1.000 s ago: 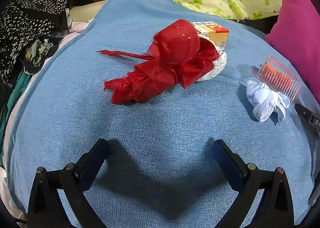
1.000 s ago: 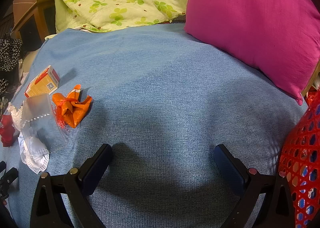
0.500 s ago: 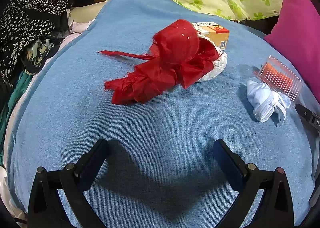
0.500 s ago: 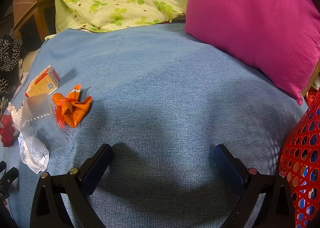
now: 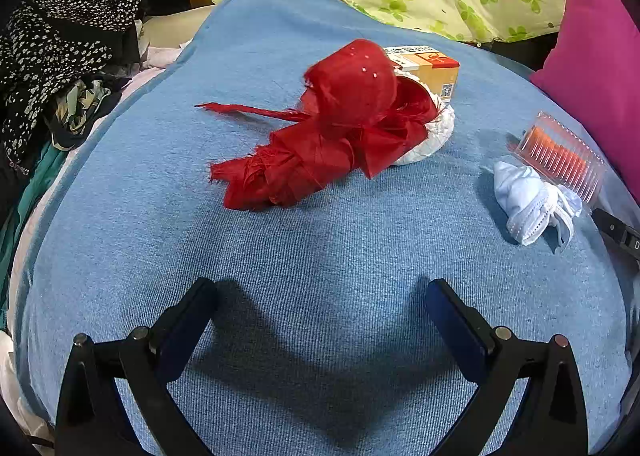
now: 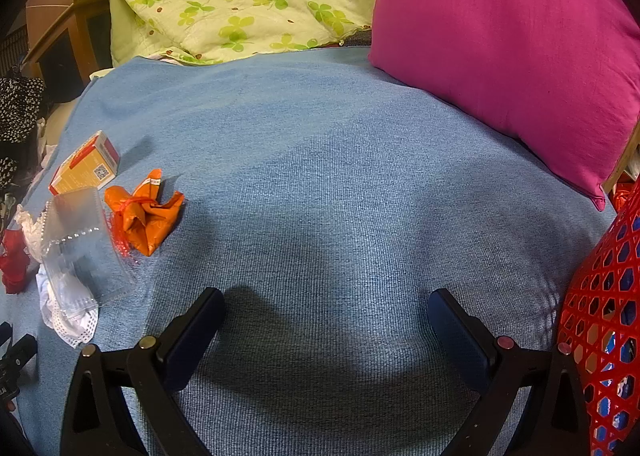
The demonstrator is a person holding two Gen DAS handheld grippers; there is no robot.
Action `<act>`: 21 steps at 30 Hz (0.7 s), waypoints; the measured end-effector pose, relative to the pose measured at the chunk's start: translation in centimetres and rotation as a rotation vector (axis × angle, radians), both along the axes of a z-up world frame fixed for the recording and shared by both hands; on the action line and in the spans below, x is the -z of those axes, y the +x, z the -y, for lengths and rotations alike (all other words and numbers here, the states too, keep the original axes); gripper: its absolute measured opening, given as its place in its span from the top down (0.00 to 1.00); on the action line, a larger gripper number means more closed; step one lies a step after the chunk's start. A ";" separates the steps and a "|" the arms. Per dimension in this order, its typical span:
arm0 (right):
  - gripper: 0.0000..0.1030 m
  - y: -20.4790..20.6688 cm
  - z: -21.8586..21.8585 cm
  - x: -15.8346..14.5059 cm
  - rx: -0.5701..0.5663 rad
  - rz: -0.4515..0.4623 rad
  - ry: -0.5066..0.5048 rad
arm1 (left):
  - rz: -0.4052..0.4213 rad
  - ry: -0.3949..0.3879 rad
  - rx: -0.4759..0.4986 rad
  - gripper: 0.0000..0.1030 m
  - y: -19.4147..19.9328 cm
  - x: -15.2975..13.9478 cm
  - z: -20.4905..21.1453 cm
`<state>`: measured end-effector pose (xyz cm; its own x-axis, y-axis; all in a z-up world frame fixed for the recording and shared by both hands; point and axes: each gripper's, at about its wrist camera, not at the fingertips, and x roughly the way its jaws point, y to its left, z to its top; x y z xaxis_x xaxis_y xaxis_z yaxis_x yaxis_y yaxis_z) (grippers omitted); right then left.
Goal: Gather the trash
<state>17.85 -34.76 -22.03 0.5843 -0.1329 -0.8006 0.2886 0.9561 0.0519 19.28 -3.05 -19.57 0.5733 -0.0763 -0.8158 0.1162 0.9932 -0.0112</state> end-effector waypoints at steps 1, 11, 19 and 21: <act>0.00 0.0 0.0 0.0 0.000 0.001 0.000 | 0.000 0.000 0.000 0.00 0.0 0.0 0.0; 0.00 0.6 0.4 -0.2 -0.012 -0.043 0.025 | -0.004 -0.002 -0.016 0.00 0.1 -0.1 0.0; 0.00 1.4 0.5 -1.7 0.015 -0.121 0.071 | -0.027 -0.011 -0.020 0.00 0.6 -0.5 -0.2; 0.00 1.2 -0.4 -3.2 -0.023 -0.083 0.063 | -0.015 -0.050 -0.018 0.00 0.5 -1.1 -0.4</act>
<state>19.04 -34.41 -18.82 0.5183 -0.0678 -0.8525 0.2719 0.9582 0.0891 19.78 -2.61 -18.51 0.5628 -0.1069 -0.8197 0.0976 0.9933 -0.0626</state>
